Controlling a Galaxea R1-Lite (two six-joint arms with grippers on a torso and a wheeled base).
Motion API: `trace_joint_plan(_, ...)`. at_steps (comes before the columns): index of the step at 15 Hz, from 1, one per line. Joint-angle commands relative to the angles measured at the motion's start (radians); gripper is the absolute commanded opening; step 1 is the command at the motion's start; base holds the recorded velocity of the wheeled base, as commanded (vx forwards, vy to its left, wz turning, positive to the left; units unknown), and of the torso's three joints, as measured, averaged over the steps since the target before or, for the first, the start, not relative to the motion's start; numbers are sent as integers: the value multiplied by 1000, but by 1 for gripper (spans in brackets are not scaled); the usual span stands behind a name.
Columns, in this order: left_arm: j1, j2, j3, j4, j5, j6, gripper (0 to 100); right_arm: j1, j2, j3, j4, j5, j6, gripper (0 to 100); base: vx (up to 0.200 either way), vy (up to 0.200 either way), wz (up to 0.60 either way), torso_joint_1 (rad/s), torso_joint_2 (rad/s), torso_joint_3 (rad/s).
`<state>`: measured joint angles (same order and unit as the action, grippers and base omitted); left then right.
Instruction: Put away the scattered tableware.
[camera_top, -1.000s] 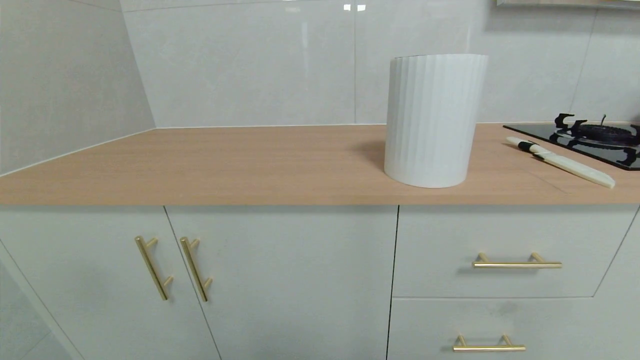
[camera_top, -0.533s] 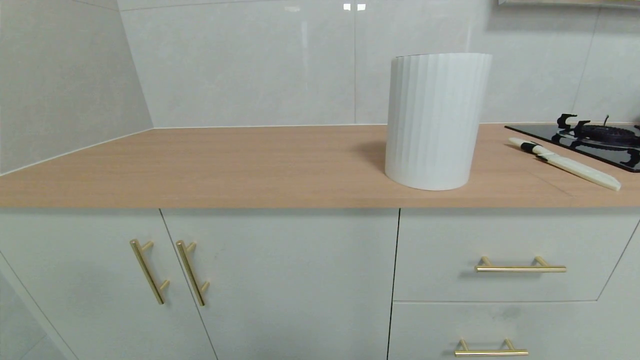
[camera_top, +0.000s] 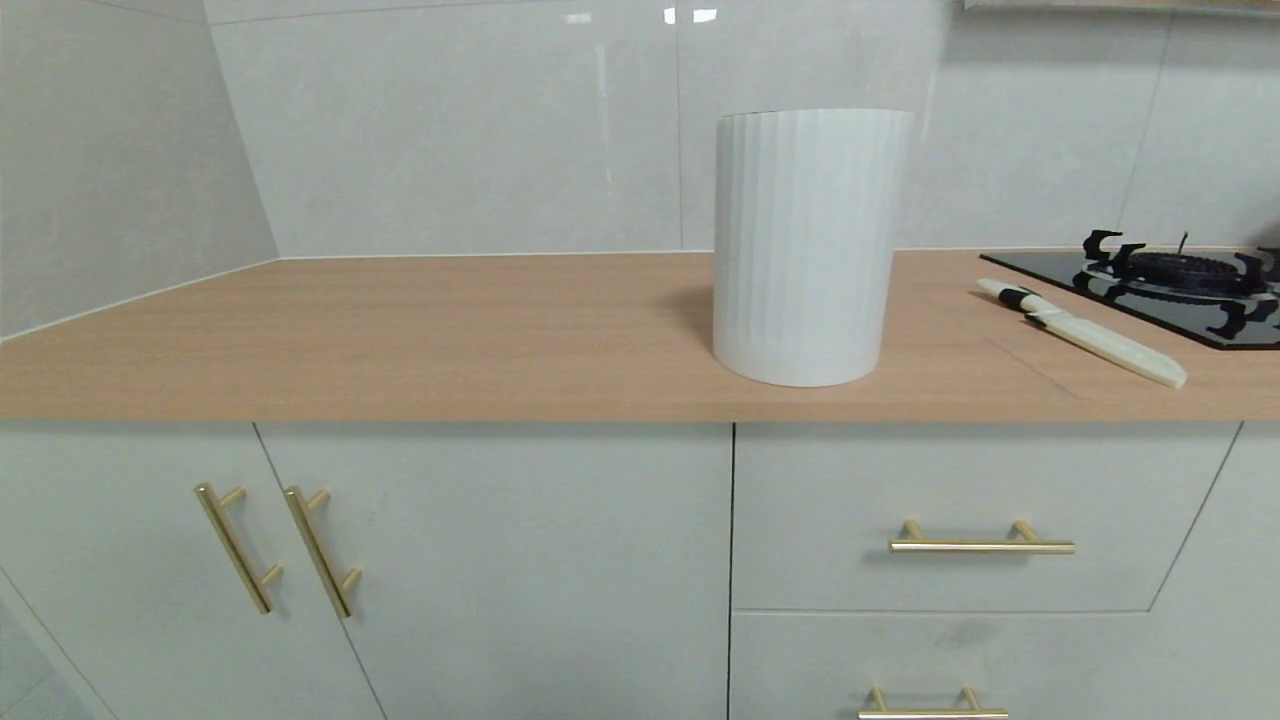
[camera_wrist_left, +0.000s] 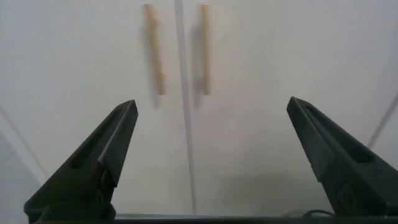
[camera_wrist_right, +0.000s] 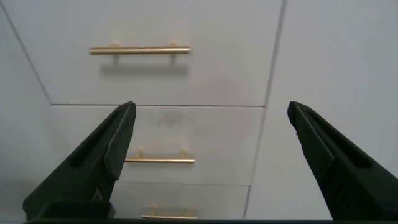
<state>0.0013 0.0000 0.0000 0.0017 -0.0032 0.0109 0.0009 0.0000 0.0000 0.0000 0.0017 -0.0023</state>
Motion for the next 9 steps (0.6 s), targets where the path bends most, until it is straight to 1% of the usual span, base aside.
trace_joint_plan(1, 0, 0, 0, 0, 0, 0, 100, 1, 0, 0, 0, 0, -1, 100, 0, -200, 0, 2, 2, 2)
trace_joint_plan(3, 0, 0, 0, 0, 0, -2, 100, 1, 2, 0, 0, 0, -1, 100, 0, -200, 0, 2, 2, 2)
trace_joint_plan(9, 0, 0, 0, 0, 0, -3, 100, 1, 2, 0, 0, 0, 1, 100, 0, 0, 0, 0, 0, 0)
